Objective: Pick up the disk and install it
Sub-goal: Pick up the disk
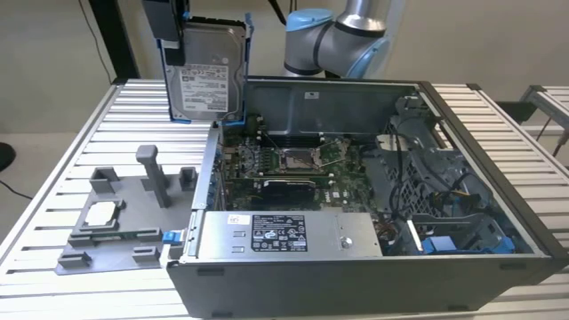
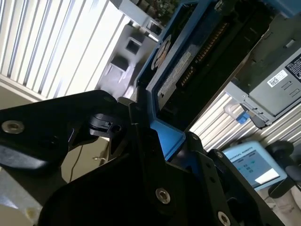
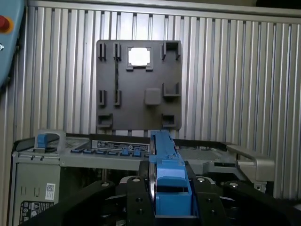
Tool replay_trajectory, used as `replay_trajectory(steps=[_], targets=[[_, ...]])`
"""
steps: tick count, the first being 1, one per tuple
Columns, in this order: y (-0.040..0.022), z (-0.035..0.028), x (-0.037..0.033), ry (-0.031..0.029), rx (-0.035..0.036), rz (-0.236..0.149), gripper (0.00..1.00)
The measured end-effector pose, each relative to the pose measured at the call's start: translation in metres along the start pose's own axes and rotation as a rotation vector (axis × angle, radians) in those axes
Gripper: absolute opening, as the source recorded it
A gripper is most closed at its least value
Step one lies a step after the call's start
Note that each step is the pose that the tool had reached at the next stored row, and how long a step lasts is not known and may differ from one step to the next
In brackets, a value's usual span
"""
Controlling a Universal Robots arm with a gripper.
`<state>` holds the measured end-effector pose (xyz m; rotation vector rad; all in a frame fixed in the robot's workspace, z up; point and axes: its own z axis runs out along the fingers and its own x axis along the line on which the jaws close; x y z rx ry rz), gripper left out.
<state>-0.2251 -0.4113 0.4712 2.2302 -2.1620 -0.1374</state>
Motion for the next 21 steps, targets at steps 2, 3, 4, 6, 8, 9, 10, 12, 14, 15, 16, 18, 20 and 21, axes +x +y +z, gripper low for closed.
replay_trajectory(steps=[2,3,4,6,8,9,10,12,14,15,16,18,20,21], targets=[[-0.0027,-0.0002,0.0001,0.0,-0.0004,0.0,0.0],[-0.004,-0.0004,0.0001,-0.0001,-0.0006,0.0,0.0],[-0.0055,-0.0005,0.0002,0.0,-0.0008,0.0,0.0],[-0.0082,-0.0007,0.0003,-0.0001,-0.0014,0.0,0.0],[-0.0108,-0.0009,0.0003,-0.0001,-0.0017,0.0,0.0],[-0.0121,-0.0011,0.0004,-0.0001,-0.002,0.0,0.0],[-0.0133,-0.0012,0.0004,-0.0001,-0.0022,0.0,0.0],[-0.0159,-0.0013,0.0005,-0.0001,-0.0024,0.0,0.0],[-0.0184,-0.0016,0.0005,0.0,-0.003,0.0,0.0],[-0.0197,-0.0017,0.0006,-0.0001,-0.0031,0.0,0.0],[-0.0209,-0.0018,0.0006,-0.0002,-0.0032,0.0,0.0],[-0.0234,-0.002,0.0007,-0.0002,-0.0037,0.0,0.0],[-0.026,-0.0023,0.0008,-0.0001,-0.0041,0.0,0.0],[-0.0271,-0.0023,0.0008,-0.0002,-0.0041,0.0,0.0]])
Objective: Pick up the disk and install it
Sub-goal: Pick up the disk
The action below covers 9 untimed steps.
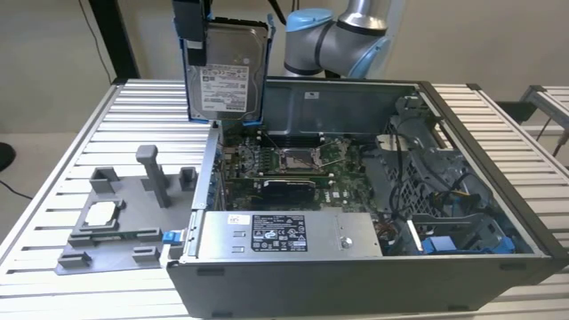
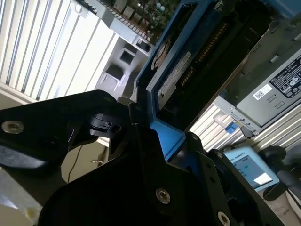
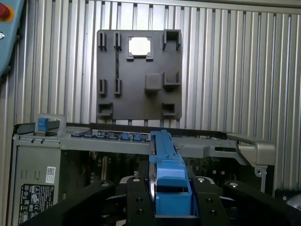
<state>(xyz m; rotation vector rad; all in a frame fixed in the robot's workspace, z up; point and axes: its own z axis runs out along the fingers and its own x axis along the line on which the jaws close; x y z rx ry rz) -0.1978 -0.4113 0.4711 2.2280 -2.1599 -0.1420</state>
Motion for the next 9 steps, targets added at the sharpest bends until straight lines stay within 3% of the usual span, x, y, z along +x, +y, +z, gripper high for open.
replay_trajectory(steps=[9], targets=[[-0.0101,-0.001,0.0003,0.0,-0.0013,0.0,0.0]])
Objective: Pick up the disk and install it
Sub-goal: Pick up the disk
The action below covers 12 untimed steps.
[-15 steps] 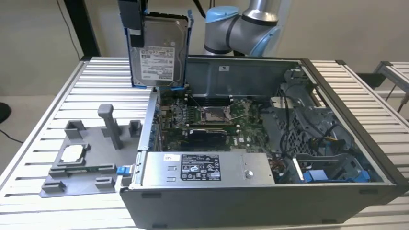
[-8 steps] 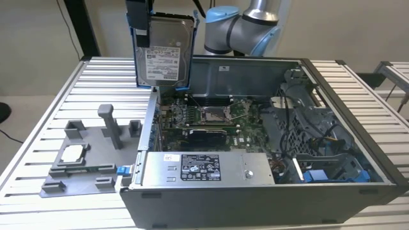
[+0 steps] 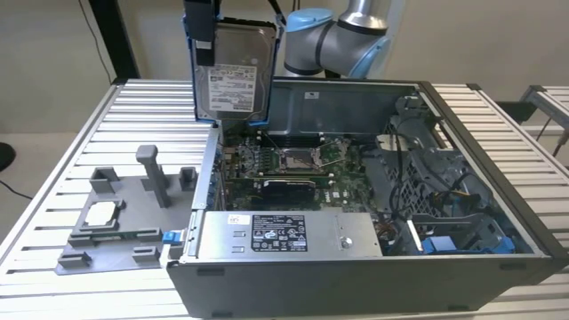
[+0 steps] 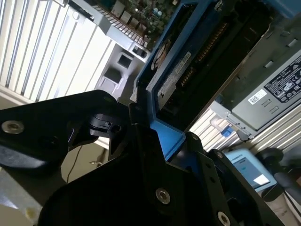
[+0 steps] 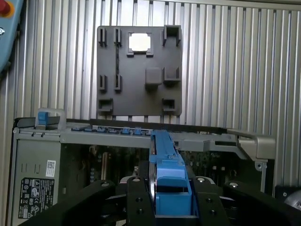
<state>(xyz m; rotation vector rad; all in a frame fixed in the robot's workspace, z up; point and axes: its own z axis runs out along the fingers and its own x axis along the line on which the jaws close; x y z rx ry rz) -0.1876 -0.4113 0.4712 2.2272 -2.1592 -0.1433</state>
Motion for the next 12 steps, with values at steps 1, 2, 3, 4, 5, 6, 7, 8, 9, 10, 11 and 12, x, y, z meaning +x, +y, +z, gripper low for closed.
replay_trajectory(steps=[1,2,3,4,5,6,7,8,9,10,11,12], targets=[[-0.001,-0.0001,0.0,0.0,-0.0001,0.0,0.0],[-0.0019,-0.0002,0.0,0.0,-0.0002,0.0,0.0],[-0.0029,-0.0002,0.0001,-0.0001,-0.0002,0.0,0.0],[-0.0041,-0.0004,0.0001,0.0,-0.0004,0.0,0.0],[-0.0051,-0.0005,0.0001,0.0,-0.0006,0.0,0.0],[-0.0062,-0.0006,0.0002,0.0,-0.0007,0.0,0.0],[-0.0071,-0.0007,0.0002,0.0,-0.0008,0.0,0.0],[-0.0081,-0.0007,0.0002,-0.0001,-0.0008,0.0,0.0],[-0.009,-0.0008,0.0002,-0.0001,-0.0009,0.0,0.0],[-0.01,-0.0009,0.0003,0.0,-0.001,0.0,0.0],[-0.0111,-0.001,0.0003,-0.0001,-0.0011,0.0,0.0],[-0.0126,-0.0012,0.0004,0.0,-0.0013,0.0,0.0]])
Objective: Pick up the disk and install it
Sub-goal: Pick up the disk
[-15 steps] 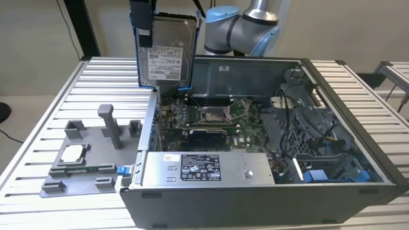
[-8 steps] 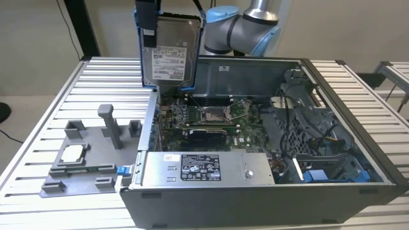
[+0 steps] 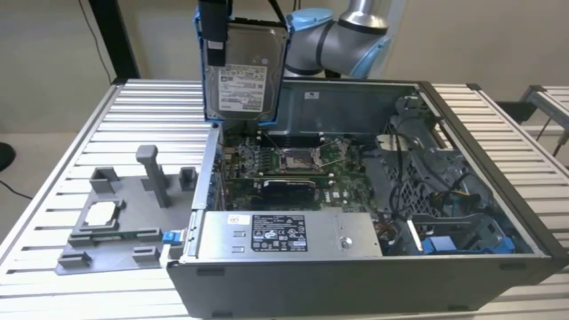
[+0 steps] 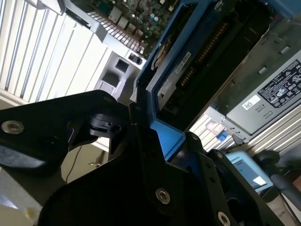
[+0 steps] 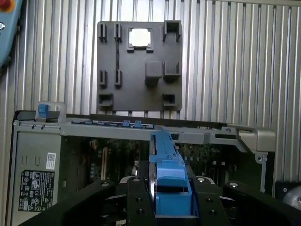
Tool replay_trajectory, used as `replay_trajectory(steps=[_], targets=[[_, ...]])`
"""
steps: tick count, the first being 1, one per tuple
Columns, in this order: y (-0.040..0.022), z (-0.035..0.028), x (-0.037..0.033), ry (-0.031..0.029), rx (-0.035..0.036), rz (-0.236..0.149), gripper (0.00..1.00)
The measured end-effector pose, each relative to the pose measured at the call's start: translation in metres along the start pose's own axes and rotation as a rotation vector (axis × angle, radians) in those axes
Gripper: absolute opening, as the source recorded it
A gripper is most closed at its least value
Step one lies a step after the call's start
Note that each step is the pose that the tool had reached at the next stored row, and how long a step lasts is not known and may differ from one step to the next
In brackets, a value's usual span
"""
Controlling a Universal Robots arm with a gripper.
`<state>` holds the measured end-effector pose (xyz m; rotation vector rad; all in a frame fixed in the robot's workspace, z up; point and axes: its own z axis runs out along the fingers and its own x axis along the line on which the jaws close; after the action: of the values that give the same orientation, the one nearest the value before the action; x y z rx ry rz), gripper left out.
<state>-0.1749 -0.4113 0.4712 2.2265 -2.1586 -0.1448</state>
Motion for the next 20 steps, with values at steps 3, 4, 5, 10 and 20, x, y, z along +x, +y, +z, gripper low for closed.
replay_trajectory(steps=[3,4,5,10,20], targets=[[-0.007,-0.0006,0.0004,-0.0001,-0.0011,0.0,0.0],[-0.0094,-0.0009,0.0006,0.0,-0.0016,0.0,0.0],[-0.012,-0.0011,0.0008,-0.0001,-0.0018,0.0,0.0],[-0.0172,-0.0018,0.0036,0.0001,0.0008,0.0,0.0],[-0.0315,-0.0037,0.0194,0.0003,0.0084,0.0,0.0]])
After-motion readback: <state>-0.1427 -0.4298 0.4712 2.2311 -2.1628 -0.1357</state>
